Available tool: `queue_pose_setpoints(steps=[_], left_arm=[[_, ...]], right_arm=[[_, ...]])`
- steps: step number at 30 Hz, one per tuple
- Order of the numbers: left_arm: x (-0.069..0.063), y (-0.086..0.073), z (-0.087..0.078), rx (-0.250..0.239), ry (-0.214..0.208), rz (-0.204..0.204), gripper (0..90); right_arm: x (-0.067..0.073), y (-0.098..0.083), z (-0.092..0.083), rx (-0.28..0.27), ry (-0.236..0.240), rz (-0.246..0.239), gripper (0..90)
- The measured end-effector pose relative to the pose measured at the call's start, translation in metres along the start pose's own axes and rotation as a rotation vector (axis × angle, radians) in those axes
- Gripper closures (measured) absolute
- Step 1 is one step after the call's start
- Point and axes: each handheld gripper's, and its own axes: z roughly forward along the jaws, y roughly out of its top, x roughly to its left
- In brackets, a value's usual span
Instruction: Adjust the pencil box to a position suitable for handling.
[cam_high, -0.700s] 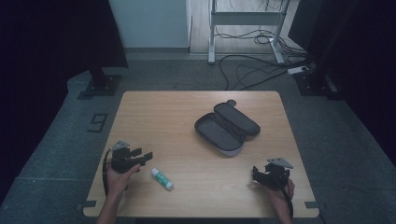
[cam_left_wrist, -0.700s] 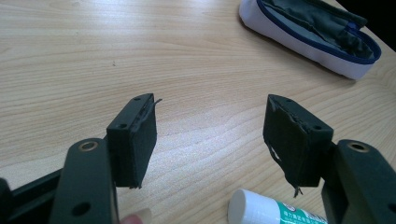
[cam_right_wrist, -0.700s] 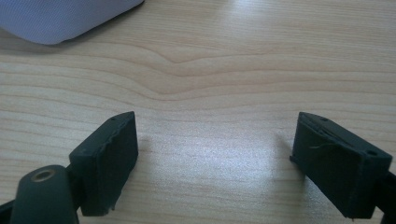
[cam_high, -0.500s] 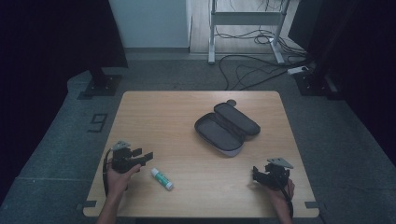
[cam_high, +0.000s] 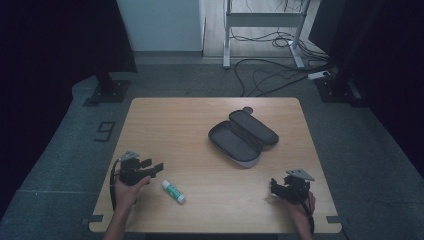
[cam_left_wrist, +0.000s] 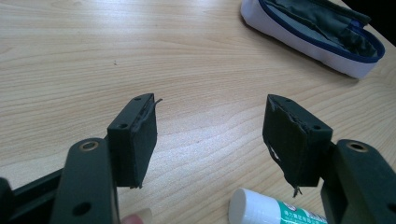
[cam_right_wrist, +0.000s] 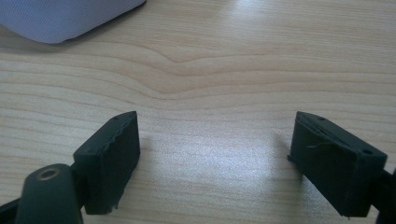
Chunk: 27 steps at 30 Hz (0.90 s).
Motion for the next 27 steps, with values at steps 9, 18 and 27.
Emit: queue_pose_setpoints(steps=[9, 18, 27], left_arm=[[-0.008, 0.004, -0.003, -0.026, -0.023, 0.004, 36.9], [-0.011, 0.005, -0.004, -0.036, -0.042, -0.006, 36.9], [-0.02, 0.009, -0.001, -0.033, -0.075, 0.008, 36.8]], right_arm=[[0.001, 0.0, 0.0, -0.008, 0.007, -0.008, 20.9], [0.004, 0.0, -0.001, -0.011, 0.019, -0.016, 22.0], [0.006, 0.001, 0.0, -0.012, 0.03, -0.012, 23.2]])
